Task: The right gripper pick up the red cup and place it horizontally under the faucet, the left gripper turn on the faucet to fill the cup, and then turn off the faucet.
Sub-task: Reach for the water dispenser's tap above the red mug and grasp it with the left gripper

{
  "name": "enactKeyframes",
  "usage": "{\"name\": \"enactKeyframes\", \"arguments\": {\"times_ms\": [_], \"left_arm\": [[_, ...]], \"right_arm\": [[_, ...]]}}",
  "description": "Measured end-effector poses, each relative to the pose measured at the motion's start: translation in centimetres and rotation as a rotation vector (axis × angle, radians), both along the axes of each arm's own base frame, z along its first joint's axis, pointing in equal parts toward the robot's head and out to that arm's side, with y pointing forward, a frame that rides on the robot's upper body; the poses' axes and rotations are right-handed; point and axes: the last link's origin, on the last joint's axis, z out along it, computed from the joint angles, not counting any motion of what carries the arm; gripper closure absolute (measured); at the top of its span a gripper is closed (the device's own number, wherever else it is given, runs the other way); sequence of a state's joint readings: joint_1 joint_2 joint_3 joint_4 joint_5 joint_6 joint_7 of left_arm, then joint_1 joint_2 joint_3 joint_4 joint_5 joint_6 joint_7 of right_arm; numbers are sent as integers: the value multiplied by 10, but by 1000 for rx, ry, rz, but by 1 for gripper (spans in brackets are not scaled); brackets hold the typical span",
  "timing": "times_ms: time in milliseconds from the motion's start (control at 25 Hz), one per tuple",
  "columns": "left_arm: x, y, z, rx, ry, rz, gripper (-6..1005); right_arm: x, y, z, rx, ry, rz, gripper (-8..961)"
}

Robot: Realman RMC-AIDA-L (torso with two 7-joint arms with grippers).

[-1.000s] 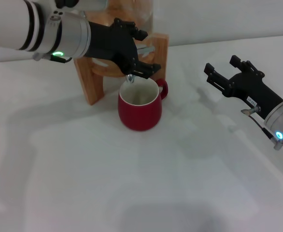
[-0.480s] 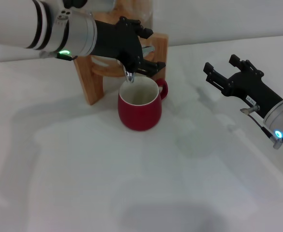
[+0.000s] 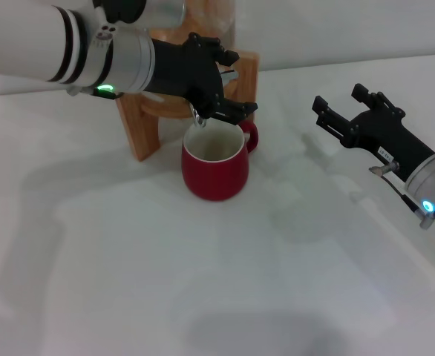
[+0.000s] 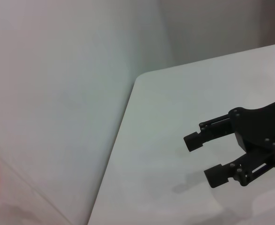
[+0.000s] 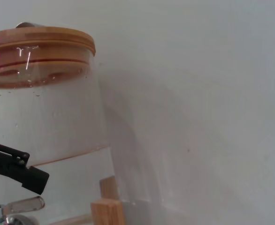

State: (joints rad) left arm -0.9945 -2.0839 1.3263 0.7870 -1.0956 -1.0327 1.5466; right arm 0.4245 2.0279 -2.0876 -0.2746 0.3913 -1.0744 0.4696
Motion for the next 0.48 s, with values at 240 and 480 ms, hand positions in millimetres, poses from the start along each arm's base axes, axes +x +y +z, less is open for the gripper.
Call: {"name": "enactKeyframes", "arguments": {"times_ms": [240,480], "left_arm": [[-1,-2,-2,-7,2,0,140],[1,-5,-6,-19,1,-8,139]], "right_arm": [[1,-1,0,1,0,-2,109],[7,0,2,9,-7,-32,109]]}}
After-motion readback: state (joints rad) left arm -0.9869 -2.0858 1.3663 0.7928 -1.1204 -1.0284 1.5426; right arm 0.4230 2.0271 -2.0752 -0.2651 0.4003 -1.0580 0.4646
